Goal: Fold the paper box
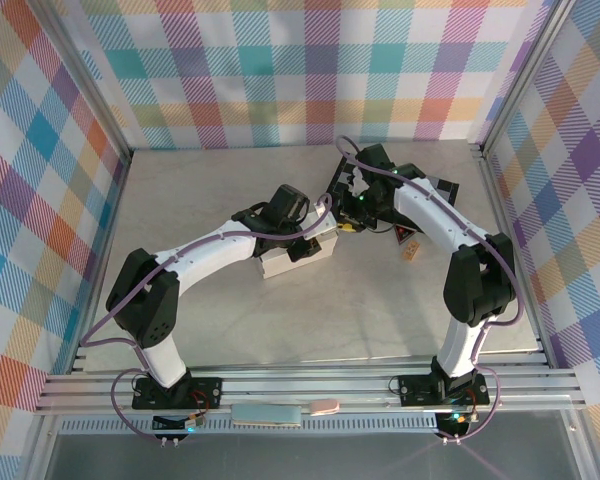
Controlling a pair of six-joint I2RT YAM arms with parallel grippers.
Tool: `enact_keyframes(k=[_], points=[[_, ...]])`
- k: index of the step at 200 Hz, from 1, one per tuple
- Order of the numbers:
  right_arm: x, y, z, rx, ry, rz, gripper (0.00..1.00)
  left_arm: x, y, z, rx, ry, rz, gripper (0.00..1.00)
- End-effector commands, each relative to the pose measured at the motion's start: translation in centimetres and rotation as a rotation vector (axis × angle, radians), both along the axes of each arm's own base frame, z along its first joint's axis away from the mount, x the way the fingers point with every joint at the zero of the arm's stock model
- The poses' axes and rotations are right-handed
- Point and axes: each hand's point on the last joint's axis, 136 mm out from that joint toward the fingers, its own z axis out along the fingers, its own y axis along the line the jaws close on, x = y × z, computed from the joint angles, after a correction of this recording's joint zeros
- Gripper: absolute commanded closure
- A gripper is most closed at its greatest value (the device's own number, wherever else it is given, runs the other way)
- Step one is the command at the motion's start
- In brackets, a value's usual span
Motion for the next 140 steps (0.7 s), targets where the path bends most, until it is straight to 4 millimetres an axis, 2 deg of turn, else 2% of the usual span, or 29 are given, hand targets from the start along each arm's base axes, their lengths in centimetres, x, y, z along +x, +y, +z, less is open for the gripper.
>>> enact_keyframes(k=[1, 140], points=[[-1.52, 0.97, -0.06, -0.002, 0.046, 0.04, 0.73, 0.08, 0.41, -0.97, 0.028, 0.037, 0.006, 0.7], [-2.43, 1.51, -0.75, -0.029, 0.04, 0.038, 0.78, 0.44, 0.66, -1.09, 0.013, 0.08, 0.032, 0.7]])
